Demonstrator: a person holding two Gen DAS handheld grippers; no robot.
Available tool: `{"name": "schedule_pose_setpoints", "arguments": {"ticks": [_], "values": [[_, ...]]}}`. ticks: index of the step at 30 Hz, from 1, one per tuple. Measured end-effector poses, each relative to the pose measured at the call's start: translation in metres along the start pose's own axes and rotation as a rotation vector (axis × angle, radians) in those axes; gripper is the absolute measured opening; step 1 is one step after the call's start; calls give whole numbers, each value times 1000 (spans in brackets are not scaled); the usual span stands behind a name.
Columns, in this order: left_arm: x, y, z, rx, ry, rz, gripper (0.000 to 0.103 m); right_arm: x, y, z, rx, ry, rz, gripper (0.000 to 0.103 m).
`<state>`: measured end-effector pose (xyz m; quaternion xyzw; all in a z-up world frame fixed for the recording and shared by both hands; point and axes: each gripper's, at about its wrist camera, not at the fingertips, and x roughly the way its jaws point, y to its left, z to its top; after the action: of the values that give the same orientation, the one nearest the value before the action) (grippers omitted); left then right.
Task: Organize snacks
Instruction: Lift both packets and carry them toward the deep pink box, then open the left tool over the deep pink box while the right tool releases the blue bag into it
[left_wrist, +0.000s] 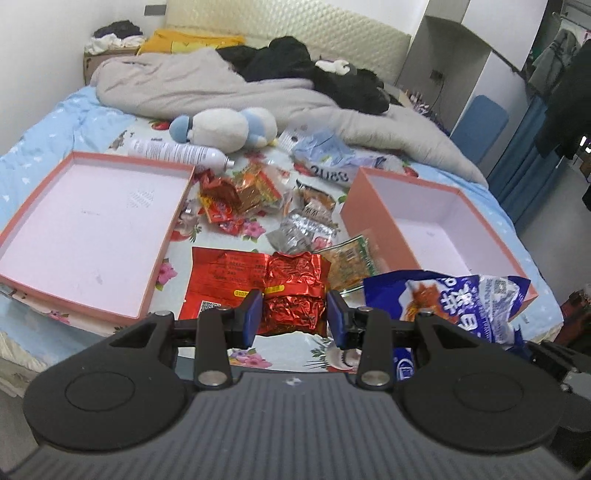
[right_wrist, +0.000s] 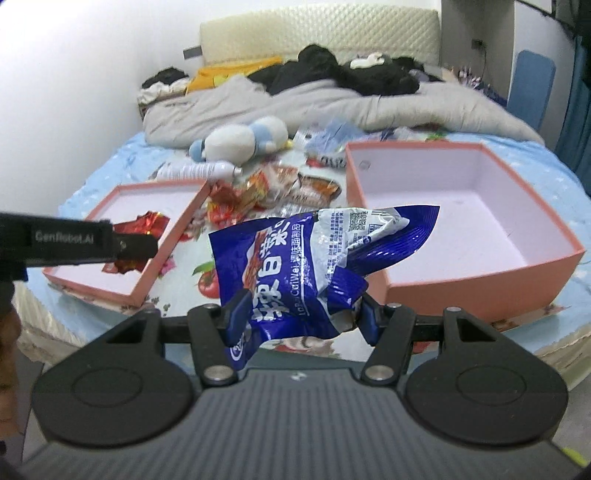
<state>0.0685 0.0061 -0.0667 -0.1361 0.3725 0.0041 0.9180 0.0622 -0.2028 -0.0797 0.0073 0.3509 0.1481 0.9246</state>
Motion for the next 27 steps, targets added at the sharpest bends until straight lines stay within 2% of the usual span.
{"name": "schedule_pose_setpoints", "arguments": {"ticks": [4,11,20,27], "values": [[-12,-8,-1,-13,-13,-31,43,-14,-10,0,11,-23,-11,62],[-18,-35,-9,45,-16,-80,43,-41,-28,-6,37,-63,-46,62],[-8,-74,-12,117,18,-160,43,-57,-55,-12,88,-89,-115,62],[18,-99,-3,139,49,-188,43,-50,-80,-7,140,-86,-149,62]]}}
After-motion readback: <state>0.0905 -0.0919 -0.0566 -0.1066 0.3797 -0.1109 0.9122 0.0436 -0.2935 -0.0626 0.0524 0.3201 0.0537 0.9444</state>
